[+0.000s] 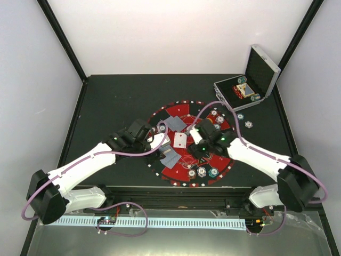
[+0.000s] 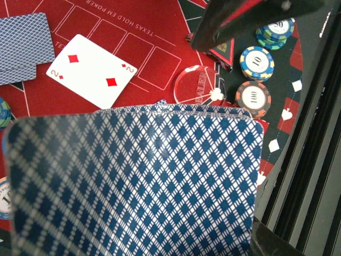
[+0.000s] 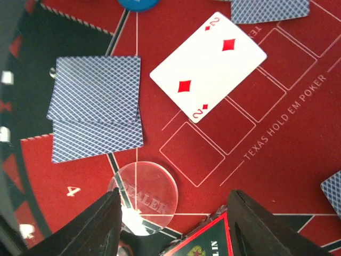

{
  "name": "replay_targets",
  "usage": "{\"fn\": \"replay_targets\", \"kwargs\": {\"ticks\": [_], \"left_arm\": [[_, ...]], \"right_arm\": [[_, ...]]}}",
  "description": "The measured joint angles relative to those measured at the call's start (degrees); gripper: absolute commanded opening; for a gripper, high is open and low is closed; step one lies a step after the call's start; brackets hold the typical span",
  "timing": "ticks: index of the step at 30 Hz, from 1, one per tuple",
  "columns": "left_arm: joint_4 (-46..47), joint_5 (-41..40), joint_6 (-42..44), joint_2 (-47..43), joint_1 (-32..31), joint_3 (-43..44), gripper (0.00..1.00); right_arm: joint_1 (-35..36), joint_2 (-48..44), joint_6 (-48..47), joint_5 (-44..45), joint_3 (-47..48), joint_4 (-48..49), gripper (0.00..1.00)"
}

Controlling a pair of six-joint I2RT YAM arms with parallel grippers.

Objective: Distribute texas hold em gaming equipment

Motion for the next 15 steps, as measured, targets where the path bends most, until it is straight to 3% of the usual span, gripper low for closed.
{"fn": "replay_targets", "kwargs": {"ticks": [7,15], "left_arm": [[0.2,2.5,0.1,0.1,-0.3,0.0,0.40],[0.5,5.7,0.3,1.3,-2.4,0.0,0.40]], "right_arm": [[-11.6,-13.6,9.4,-14.9,-8.5,10.8,0.60],[-11.2,-18.0,19.4,-32.2,-12.0,26.3,0.65]]}}
